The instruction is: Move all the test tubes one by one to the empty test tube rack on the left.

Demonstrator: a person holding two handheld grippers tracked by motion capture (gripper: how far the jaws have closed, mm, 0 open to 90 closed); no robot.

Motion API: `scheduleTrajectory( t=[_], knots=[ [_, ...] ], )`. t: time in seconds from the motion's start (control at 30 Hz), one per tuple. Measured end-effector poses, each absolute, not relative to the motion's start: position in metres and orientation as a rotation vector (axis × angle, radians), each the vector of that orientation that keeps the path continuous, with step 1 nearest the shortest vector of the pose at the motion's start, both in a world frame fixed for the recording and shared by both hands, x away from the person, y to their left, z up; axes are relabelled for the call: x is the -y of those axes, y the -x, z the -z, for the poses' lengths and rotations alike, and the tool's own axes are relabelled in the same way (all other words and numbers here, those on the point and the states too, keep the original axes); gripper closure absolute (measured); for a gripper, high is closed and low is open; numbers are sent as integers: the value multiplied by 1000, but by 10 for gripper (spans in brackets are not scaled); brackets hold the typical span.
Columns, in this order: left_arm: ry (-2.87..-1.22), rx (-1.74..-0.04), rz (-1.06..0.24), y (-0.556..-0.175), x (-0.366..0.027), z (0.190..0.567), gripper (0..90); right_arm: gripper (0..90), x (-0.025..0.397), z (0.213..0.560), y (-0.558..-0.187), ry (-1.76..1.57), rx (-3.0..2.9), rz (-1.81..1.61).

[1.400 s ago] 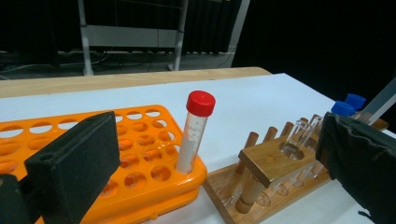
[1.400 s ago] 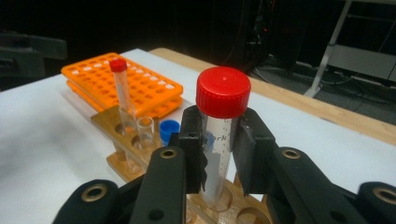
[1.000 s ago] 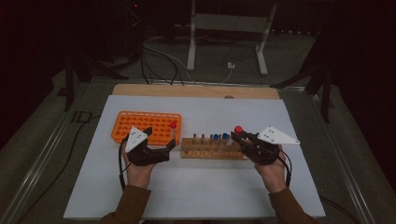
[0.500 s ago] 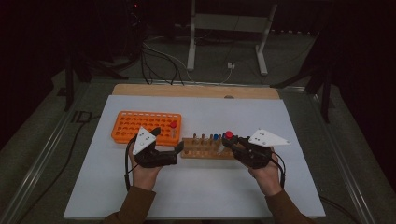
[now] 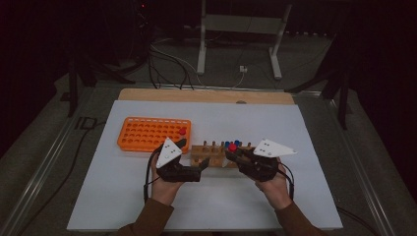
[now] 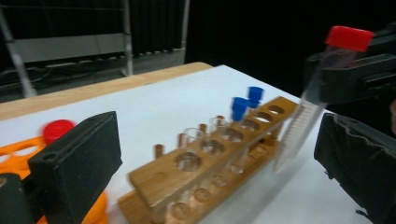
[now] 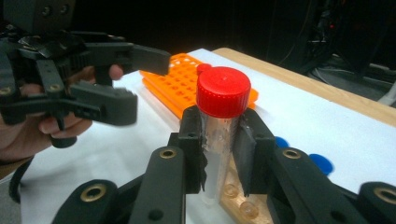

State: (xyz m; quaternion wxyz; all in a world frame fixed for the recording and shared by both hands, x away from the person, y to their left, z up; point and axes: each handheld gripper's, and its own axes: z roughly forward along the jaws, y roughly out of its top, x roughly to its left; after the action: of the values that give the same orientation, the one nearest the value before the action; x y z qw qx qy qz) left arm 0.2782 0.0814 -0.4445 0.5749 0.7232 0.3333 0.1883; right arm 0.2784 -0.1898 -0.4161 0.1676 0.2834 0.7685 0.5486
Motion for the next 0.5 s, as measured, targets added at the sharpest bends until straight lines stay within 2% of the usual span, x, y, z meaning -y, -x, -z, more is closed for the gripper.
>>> scheduleTrajectory(
  t=[0.23, 0.5],
  knots=[
    [-1757, -731, -391, -275, -66, 450, 69, 742, 180, 421, -275, -794, -2227, -1575],
    [-1848, -661, -356, -270, -50, 452, 259, 741, 173, 424, -272, -780, -2256, -1578]
  ],
)
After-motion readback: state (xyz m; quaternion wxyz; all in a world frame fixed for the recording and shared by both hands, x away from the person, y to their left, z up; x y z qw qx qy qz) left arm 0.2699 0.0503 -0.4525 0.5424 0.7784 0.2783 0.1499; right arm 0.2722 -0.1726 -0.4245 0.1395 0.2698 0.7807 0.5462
